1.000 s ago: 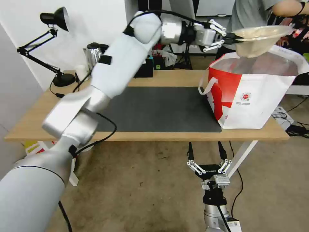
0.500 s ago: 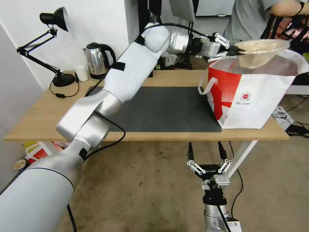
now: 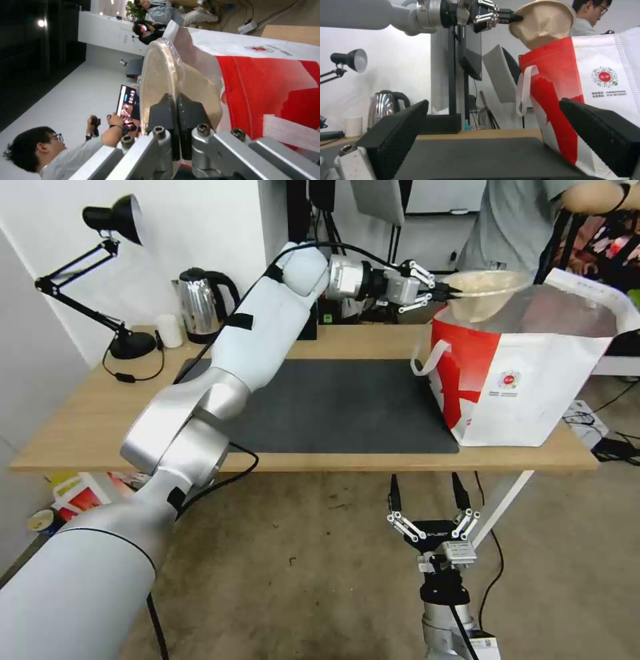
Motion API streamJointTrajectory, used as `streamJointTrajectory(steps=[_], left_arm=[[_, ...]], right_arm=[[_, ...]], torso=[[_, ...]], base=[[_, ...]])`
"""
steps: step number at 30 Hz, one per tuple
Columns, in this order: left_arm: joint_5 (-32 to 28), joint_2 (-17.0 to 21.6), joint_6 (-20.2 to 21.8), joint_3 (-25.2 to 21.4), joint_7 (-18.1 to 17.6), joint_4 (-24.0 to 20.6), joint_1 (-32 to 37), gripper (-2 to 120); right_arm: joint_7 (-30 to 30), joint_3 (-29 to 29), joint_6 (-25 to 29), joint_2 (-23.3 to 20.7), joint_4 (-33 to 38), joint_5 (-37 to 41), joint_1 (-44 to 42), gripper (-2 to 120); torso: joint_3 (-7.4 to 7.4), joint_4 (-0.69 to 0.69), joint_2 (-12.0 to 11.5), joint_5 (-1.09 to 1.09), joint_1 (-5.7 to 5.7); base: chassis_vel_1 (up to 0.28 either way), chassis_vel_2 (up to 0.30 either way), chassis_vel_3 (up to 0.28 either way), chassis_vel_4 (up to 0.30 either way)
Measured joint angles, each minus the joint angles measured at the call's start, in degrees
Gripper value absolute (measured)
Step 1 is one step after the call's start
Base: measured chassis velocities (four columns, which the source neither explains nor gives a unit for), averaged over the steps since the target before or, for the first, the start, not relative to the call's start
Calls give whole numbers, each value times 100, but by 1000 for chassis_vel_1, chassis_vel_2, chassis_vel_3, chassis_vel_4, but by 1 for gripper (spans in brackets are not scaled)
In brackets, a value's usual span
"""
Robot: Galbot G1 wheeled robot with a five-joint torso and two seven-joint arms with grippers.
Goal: Pick up the trash from the table and place it into the takeout bag.
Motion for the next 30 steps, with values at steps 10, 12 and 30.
streamJointTrajectory(steps=[10, 12, 30], left_arm=[[-131, -1, 39, 196, -267, -48, -21, 10], [-244, 0, 70, 285, -304, -64, 5, 20], [-566, 4, 176, 538, -387, -229, -7, 84]], right_arm=[[0, 0, 0, 0, 0, 0, 0, 100], [0, 0, 0, 0, 0, 0, 0, 100], [0, 0, 0, 0, 0, 0, 0, 100]], torso=[[0, 0, 1, 0, 0], [0, 0, 1, 0, 0], [0, 0, 1, 1, 0]], base=[[0, 0, 0, 0], [0, 0, 0, 0], [0, 0, 0, 0]])
